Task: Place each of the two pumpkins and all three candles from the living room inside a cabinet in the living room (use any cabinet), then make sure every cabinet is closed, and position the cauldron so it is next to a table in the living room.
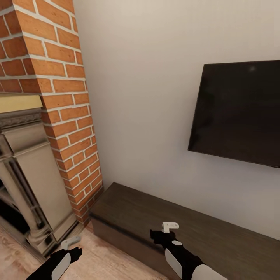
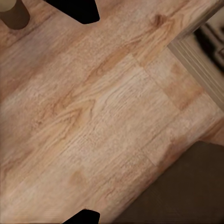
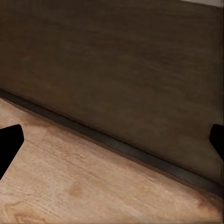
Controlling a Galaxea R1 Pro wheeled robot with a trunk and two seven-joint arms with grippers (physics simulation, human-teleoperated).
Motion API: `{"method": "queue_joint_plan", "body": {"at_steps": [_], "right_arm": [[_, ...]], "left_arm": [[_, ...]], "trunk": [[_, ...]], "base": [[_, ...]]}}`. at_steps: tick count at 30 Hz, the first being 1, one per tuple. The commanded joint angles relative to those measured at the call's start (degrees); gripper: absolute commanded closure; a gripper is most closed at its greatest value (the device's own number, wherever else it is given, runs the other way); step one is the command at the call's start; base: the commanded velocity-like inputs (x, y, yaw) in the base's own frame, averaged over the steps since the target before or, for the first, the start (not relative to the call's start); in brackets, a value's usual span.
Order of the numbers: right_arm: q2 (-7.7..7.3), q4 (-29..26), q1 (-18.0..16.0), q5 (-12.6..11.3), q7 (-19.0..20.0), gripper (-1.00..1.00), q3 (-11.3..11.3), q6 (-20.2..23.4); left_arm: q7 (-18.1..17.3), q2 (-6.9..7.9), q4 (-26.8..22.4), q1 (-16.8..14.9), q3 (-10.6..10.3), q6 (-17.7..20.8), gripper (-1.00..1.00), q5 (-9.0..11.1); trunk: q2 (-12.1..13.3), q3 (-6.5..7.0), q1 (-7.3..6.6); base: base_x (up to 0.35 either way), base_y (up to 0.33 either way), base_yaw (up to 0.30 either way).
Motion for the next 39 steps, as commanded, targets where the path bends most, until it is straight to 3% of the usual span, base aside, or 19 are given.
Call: {"method": "queue_joint_plan", "body": {"at_steps": [1, 24, 39], "right_arm": [[-0.01, 0.04, -0.07, -0.55, -0.33, -1.0, 0.49, -0.21], [-0.01, 0.04, -0.07, -0.55, -0.25, -1.0, 0.49, -0.21], [-0.01, 0.04, -0.07, -0.55, -0.24, -1.0, 0.49, -0.21]], "left_arm": [[0.48, 0.09, -0.16, 0.0, -0.48, 0.23, -1.0, 0.53], [0.48, 0.09, -0.16, 0.03, -1.69, 0.16, -1.0, 0.52], [0.48, 0.09, -0.16, -0.01, -1.71, 0.16, -1.0, 0.54]], "trunk": [[-0.04, -0.06, 0.0], [-0.04, -0.06, 0.0], [-0.04, -0.06, 0.0]], "base": [[0.0, 0.106, -0.28], [-0.053, 0.06, -0.275], [-0.09, 0.048, -0.034]]}}
